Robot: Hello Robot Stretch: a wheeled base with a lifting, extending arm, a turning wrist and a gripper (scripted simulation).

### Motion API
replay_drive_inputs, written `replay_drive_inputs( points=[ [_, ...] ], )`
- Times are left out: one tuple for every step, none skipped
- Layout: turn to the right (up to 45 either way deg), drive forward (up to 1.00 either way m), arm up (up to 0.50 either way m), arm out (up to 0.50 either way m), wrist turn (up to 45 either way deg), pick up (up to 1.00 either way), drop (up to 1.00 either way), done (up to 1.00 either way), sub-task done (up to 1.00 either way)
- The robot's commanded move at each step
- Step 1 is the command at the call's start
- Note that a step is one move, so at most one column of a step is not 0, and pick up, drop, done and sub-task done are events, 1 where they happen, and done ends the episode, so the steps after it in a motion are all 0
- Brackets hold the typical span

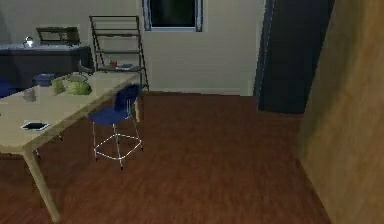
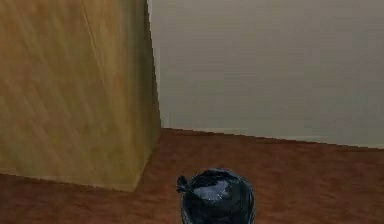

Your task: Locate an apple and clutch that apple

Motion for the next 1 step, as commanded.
replay_drive_inputs(
  points=[
    [0.0,1.0,0.0,0.0,0.0,0.0,0.0,0.0,0.0]
  ],
)
